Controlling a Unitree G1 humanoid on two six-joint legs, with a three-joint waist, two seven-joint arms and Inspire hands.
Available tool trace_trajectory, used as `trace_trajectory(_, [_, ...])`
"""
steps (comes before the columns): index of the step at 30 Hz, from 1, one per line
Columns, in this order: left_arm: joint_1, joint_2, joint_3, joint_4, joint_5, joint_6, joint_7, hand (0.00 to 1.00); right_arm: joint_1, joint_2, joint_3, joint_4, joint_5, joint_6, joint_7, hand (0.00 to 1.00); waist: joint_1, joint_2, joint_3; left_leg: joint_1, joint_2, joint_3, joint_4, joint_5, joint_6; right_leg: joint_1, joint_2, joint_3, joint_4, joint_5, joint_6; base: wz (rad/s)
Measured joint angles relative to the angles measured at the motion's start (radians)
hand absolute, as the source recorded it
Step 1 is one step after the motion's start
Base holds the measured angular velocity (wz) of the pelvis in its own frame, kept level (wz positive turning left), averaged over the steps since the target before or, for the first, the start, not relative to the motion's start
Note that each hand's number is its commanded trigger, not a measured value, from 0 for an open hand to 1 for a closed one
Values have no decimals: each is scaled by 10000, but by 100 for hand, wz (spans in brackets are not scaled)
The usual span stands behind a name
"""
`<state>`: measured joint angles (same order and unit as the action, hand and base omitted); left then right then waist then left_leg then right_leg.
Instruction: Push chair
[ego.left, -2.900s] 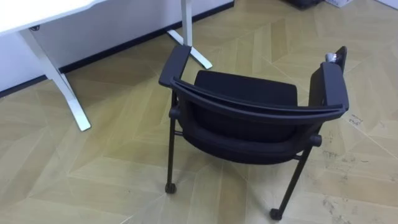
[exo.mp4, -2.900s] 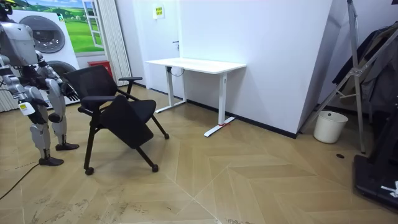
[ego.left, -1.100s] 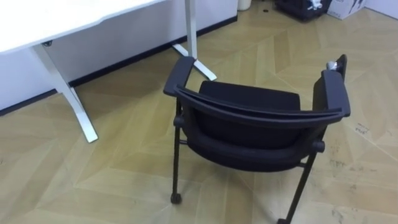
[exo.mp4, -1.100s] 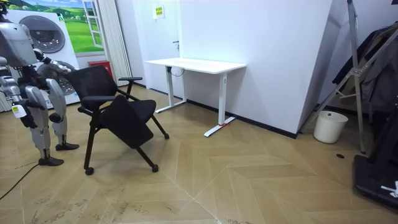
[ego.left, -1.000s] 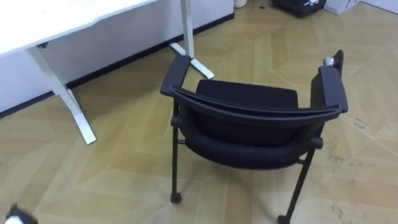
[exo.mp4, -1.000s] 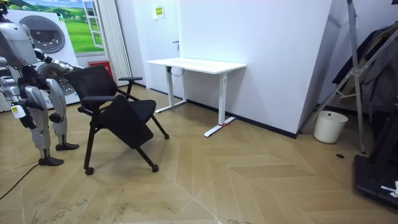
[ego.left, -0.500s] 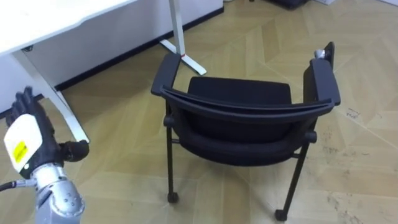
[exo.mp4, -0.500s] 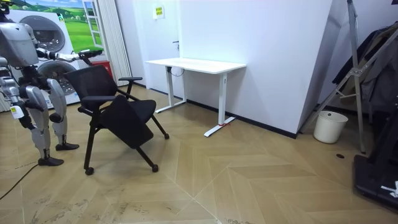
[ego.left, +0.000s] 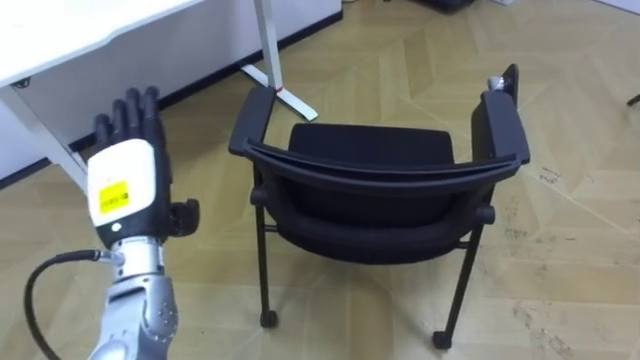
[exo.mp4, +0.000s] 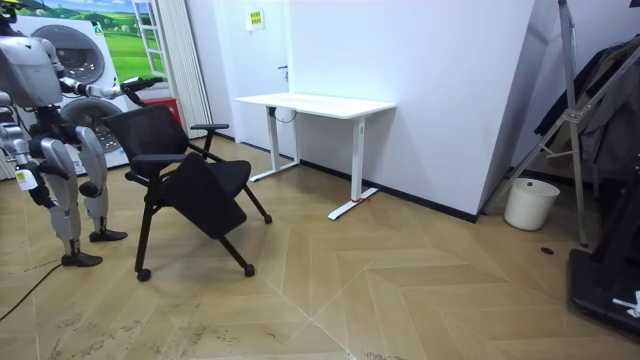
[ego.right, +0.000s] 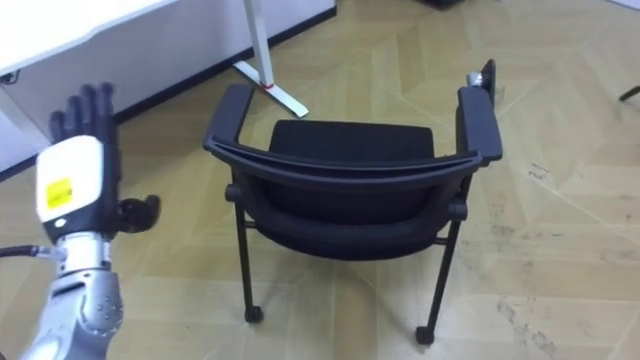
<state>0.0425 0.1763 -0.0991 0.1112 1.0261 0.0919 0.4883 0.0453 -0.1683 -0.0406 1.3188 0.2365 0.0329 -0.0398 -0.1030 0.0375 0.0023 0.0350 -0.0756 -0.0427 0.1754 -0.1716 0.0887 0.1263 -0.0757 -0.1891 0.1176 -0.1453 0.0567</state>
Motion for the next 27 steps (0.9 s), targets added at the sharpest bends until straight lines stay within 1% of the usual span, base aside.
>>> trace_trajectory(1, [0, 0, -101, -143, 271, -8, -1, 0, -28, 0, -1, 10, 0, 0, 2, 0, -28, 1, -1, -1, 8, 93, -16, 1, -1, -28, 3, 12, 0, 1, -1, -5])
trace_trajectory(4, [0, 10, -278, -207, 729, -48, -18, 0, -43, 1, 136, 9, 4, -1, -2, 0, -47, 12, -20, 38, 10, 125, -70, 2, -4, -35, 19, 28, -1, 1, -1, -3])
trace_trajectory(6, [-1, 58, -357, -208, 782, -11, -82, 0, -111, -1, 208, 71, -1, -12, -5, 0, -107, 2, -17, 27, 43, 122, -74, 2, -5, -51, 23, 39, -3, 1, -1, 0])
trace_trajectory(8, [-5, 186, -534, -210, 773, 19, -219, 0, -209, -4, 289, 207, 1, -62, -18, 0, -151, 3, -20, 29, 54, 149, -78, 0, -9, -60, 32, 107, -5, 1, -2, 0])
trace_trajectory(10, [-5, 423, -742, -284, 770, 22, -304, 0, -264, -43, 575, 235, 4, -140, -32, 0, -175, 9, -19, 25, 67, 153, -81, -5, -17, -66, 46, 120, -6, 1, -2, 0])
trace_trajectory(11, [-5, 465, -766, -348, 769, 21, -339, 0, -271, -49, 602, 240, 3, -159, -32, 0, -177, 13, -17, 26, 72, 156, -81, -8, -21, -67, 52, 137, -6, 1, -2, 0])
trace_trajectory(13, [-5, 598, -811, -586, 768, -29, -356, 0, -312, -61, 630, 333, 26, -227, -40, 0, -230, 80, -1, 32, 84, 159, -81, -15, -34, -65, 69, 231, -7, 2, -3, 0])
trace_trajectory(15, [-5, 706, -814, -680, 767, -104, -356, 0, -387, -100, 636, 396, 53, -242, -49, 0, -297, 161, -6, 38, 87, 167, -84, -15, -34, -62, 73, 246, -13, 2, -3, 0])
trace_trajectory(19, [-29, 800, -864, -858, 768, -127, -410, 0, -425, -202, 790, 451, 206, -314, -9, 0, -332, 268, 23, 104, 113, 252, -108, -21, -45, -37, 87, 299, -18, 1, -3, -6])
trace_trajectory(21, [-31, 811, -864, -1036, 771, -125, -504, 0, -426, -201, 788, 448, 207, -315, 6, 0, -331, 271, 31, 112, 123, 288, -107, -24, -49, -45, 98, 411, -20, 1, -3, -8])
trace_trajectory(22, [-45, 813, -864, -1185, 771, -126, -566, 0, -438, -202, 789, 449, 207, -316, 15, 0, -325, 271, 56, 122, 126, 326, -106, -24, -49, -50, 101, 503, -21, 2, -3, -8])
trace_trajectory(25, [-171, 822, -879, -1356, 771, -138, -620, 0, -443, -217, 784, 448, 232, -323, 87, 0, -337, 282, 106, 133, 129, 357, -106, -25, -49, -59, 100, 552, -21, 3, -5, -7])
trace_trajectory(27, [-294, 888, -998, -1361, 771, -139, -631, 0, -441, -218, 784, 450, 305, -322, 87, 0, -340, 285, 113, 121, 129, 356, -106, -25, -49, -72, 101, 570, -20, 5, -8, -2])
